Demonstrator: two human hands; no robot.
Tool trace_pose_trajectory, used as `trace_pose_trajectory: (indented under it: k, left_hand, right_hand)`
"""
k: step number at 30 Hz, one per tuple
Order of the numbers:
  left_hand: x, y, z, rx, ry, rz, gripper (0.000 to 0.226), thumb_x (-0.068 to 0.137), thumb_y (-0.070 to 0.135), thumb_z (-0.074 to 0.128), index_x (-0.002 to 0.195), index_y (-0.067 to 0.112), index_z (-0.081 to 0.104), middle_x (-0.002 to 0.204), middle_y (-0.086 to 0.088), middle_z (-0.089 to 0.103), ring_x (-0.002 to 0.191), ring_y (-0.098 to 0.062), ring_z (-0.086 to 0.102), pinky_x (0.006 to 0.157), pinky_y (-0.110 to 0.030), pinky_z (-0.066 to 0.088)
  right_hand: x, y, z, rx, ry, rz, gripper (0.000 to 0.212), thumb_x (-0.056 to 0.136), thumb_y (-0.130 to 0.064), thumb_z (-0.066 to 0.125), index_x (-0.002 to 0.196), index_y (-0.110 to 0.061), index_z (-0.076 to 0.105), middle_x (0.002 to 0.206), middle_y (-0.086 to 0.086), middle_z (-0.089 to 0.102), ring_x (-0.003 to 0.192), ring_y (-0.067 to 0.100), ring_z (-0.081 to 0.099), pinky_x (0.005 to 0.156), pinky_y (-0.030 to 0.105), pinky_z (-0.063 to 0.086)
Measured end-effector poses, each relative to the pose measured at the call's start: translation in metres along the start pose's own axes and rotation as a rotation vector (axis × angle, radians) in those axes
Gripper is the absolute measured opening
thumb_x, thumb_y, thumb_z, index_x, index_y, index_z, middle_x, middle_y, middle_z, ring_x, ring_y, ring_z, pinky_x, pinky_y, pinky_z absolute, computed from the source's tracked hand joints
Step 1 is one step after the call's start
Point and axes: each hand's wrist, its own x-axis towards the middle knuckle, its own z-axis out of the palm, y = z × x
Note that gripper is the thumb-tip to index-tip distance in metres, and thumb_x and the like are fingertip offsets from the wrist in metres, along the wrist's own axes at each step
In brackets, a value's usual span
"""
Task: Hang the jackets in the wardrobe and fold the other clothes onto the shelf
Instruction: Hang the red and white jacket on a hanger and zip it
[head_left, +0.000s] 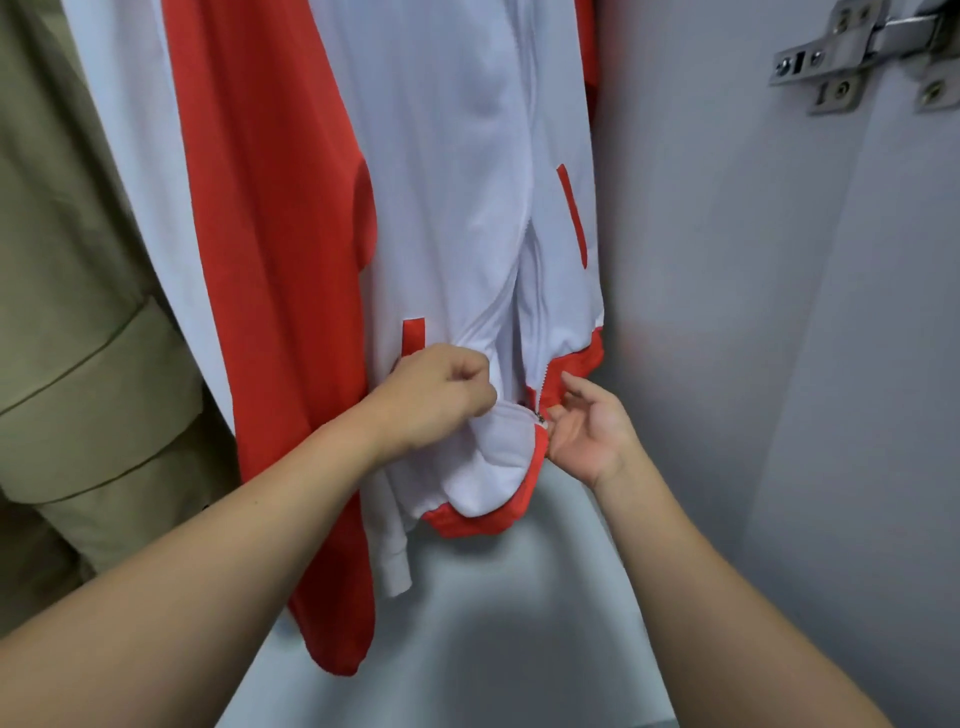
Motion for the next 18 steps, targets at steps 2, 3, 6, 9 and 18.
trace_pose_trajectory:
  k: [2,3,6,9,18]
  left_hand:
    - [0.001,0.004,0.002,0.138,0.119,-0.044,0.020,0.066,0.031,0.050,0.064,0.012,0.048,0.050,0.008,0.044,0.053,-0.019,0.045,0.060,-0.031,0.033]
    - [0.003,0.004,0.004,0.235,0.196,-0.066,0.019,0.071,0.030,0.050,0.071,0.012,0.049,0.056,0.007,0.050,0.061,-0.023,0.051,0.065,-0.033,0.035]
    - [0.001,0.003,0.013,0.638,0.371,-0.088,0.024,0.083,0.013,0.050,0.107,0.018,0.051,0.104,-0.006,0.059,0.096,-0.033,0.056,0.084,-0.040,0.042]
    - [-0.010,-0.002,0.030,0.994,0.482,0.239,0.054,0.074,0.009,0.049,0.127,0.014,0.053,0.125,-0.018,0.052,0.099,-0.037,0.052,0.085,-0.042,0.045]
    - [-0.025,0.000,0.078,0.763,0.314,0.150,0.042,0.084,0.046,0.047,0.117,0.026,0.064,0.151,-0.007,0.032,0.137,-0.029,0.023,0.111,-0.043,0.008]
  right_hand:
    - [-0.013,0.000,0.001,0.003,-0.045,-0.013,0.013,0.093,-0.016,0.052,0.086,-0.009,0.061,0.069,0.005,0.063,0.061,0.019,0.059,0.071,0.032,0.050]
    - [-0.020,0.001,0.000,-0.020,-0.058,-0.022,0.016,0.094,-0.015,0.051,0.083,-0.009,0.061,0.066,0.004,0.061,0.057,0.017,0.059,0.067,0.030,0.050]
    - [-0.039,0.006,-0.008,-0.229,0.005,-0.073,0.020,0.096,-0.018,0.050,0.094,-0.009,0.068,0.077,0.000,0.069,0.063,0.012,0.064,0.060,0.025,0.053]
    - [-0.054,0.004,-0.017,-0.535,0.083,-0.149,0.023,0.096,-0.022,0.049,0.098,-0.012,0.070,0.082,-0.004,0.067,0.054,0.008,0.040,0.056,0.022,0.036]
    - [-0.085,-0.024,-0.007,-0.476,-0.102,-0.295,0.014,0.093,-0.005,0.058,0.102,-0.001,0.068,0.095,0.011,0.073,0.085,0.020,0.071,0.076,0.031,0.058]
